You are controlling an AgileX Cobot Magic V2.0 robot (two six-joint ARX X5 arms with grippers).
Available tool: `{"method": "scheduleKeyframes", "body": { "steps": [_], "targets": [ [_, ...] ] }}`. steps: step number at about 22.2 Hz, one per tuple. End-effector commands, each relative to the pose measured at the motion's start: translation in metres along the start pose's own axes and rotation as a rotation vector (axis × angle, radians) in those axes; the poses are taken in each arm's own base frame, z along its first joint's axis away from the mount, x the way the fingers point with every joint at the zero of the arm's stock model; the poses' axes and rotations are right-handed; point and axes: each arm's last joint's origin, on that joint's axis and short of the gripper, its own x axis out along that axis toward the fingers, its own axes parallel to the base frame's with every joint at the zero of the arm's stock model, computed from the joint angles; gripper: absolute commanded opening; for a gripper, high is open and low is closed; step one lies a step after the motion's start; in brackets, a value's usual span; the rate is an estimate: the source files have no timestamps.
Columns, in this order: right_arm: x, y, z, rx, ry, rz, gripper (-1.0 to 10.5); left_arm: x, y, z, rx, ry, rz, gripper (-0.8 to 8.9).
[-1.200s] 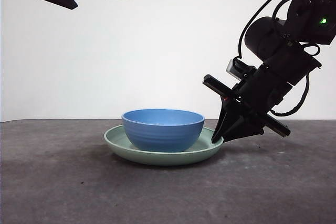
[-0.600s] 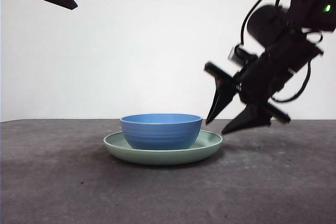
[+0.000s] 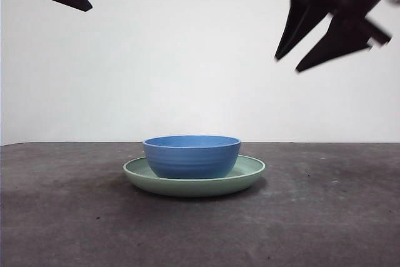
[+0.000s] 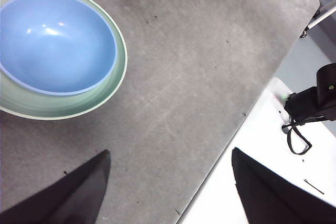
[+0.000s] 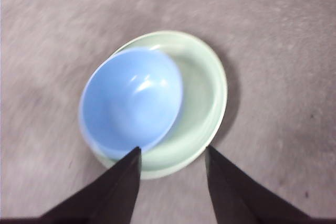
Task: Pick up the blue bowl, put it on the green plate, put it on desk
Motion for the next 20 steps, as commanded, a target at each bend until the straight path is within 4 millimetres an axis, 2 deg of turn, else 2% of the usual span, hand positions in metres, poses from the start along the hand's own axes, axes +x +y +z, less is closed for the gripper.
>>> {"method": "scheduleKeyframes", "body": {
  "steps": [1,5,11,20],
  "targets": [
    [-0.018,0.011,-0.003,-0.078,0.019,0.034,2.0,0.000,-0.002,0.002,0.027,-0.003,-0.011,3.72],
    [-0.041,0.023,-0.017,-0.108,0.063,0.073,2.0,0.000,-0.002,0.002,0.024,0.001,-0.011,3.72],
    [-0.063,0.036,-0.037,-0.157,0.148,0.112,2.0,0.000,-0.002,0.001,0.023,0.003,-0.011,3.72],
    [-0.069,0.042,-0.042,-0.194,0.156,0.131,2.0,0.000,-0.002,0.000,0.015,0.014,-0.011,3.72]
  ]
}}
